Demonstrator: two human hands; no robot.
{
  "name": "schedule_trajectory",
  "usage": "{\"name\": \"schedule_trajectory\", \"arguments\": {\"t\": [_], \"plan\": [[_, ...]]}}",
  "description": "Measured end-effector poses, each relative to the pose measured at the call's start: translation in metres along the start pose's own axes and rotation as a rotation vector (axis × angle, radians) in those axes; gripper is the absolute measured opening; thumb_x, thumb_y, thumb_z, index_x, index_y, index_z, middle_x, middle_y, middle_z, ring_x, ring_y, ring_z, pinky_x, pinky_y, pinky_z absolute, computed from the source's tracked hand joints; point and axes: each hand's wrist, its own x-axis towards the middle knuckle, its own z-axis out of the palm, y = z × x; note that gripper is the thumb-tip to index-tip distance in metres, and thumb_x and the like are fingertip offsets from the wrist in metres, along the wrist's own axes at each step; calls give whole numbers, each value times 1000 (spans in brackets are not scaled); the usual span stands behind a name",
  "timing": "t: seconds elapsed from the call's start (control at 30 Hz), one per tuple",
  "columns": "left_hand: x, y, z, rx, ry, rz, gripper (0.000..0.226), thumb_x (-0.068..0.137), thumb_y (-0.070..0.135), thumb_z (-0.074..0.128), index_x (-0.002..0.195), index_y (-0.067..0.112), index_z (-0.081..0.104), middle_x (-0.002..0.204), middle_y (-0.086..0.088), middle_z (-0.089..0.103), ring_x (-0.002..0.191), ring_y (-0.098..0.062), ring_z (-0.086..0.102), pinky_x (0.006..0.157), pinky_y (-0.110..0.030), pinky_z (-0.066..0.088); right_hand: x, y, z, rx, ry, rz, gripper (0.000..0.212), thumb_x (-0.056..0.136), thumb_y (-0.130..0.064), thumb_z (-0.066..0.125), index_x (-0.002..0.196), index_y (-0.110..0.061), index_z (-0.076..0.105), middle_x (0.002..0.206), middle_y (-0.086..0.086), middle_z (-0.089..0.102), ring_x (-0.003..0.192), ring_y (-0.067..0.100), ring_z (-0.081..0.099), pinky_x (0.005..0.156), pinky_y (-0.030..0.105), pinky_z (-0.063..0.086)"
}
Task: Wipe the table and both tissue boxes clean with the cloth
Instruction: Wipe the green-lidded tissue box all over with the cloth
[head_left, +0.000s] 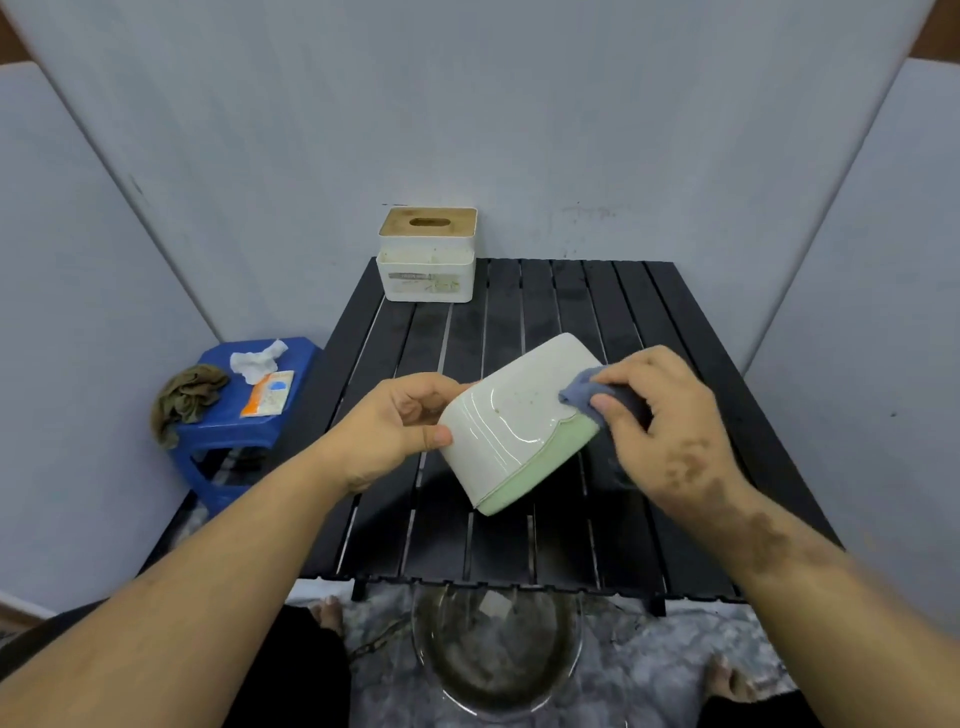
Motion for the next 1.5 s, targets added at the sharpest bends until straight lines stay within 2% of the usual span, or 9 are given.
{"name": "schedule_trajectory", "arguments": {"t": [0.17, 0.37, 0.53, 0.73, 0.9, 1.07, 1.23, 1.4, 1.5], "plan": [[-1, -2, -2, -40, -45, 30, 38, 79, 4, 75, 114, 16, 73, 116, -5, 75, 109, -19, 69, 92, -28, 54, -17, -31, 20, -18, -308, -357, 12, 84, -11, 61, 91, -10, 71, 95, 4, 58, 90, 22, 52, 83, 25, 42], [0, -2, -2, -53, -20, 26, 39, 75, 9, 74, 109, 29, 77, 114, -2, 76, 109, -18, 70, 91, -29, 54, 9, 14, -11, -51, -71, -95, 16, 80, -1, 71, 89, -14, 71, 93, -3, 60, 92, 15, 59, 86, 29, 48], [-2, 0, -4, -35, -28, 24, 37, 75, 14, 74, 108, 31, 77, 113, -1, 76, 110, -19, 70, 92, -29, 55, -21, -24, 11, 26, -277, -272, 10, 80, -10, 70, 90, -10, 73, 94, 0, 58, 90, 8, 56, 85, 14, 43], [-2, 1, -5, -17, -17, 18, 37, 74, 17, 74, 109, 27, 76, 117, -8, 75, 113, -26, 69, 94, -35, 56, 2, 15, -12, -20, -11, 20, 20, 75, -1, 78, 87, -17, 74, 86, -11, 57, 85, 0, 58, 78, 4, 39], [-4, 2, -5, -22, -30, 11, 35, 74, 11, 75, 106, 25, 76, 111, -4, 77, 106, -19, 70, 89, -31, 56, -25, -26, 13, 43, -232, -231, 11, 80, -10, 72, 91, -9, 74, 86, -3, 56, 80, 7, 55, 77, 12, 43], [-3, 6, -4, 24, -31, -4, 41, 83, -14, 65, 104, 20, 75, 109, -4, 77, 105, -19, 71, 86, -30, 58, 10, 22, -11, -10, 22, 90, 13, 74, -6, 80, 86, -10, 76, 79, -4, 59, 75, -2, 57, 71, 9, 41], [-3, 9, -6, 47, -18, -25, 43, 79, -6, 67, 99, 30, 77, 108, -1, 77, 106, -18, 71, 87, -30, 57, -13, -14, 10, 30, -106, -95, 9, 77, -9, 74, 85, -10, 76, 76, -1, 57, 74, 4, 56, 71, 9, 42], [-2, 8, -4, 41, -7, -22, 41, 79, -4, 66, 100, 30, 78, 109, -2, 77, 106, -19, 71, 89, -32, 58, 9, 10, 3, -47, 39, 54, 11, 73, -2, 79, 80, -9, 76, 74, 0, 56, 67, 8, 53, 67, 6, 39], [-3, 10, -4, 66, -12, -27, 50, 85, -17, 64, 98, 29, 78, 107, 0, 77, 105, -17, 71, 87, -30, 58, -3, -10, 10, -70, -39, 11, 7, 76, -5, 77, 78, -11, 74, 75, -1, 55, 69, 11, 54, 65, 16, 42]]}}
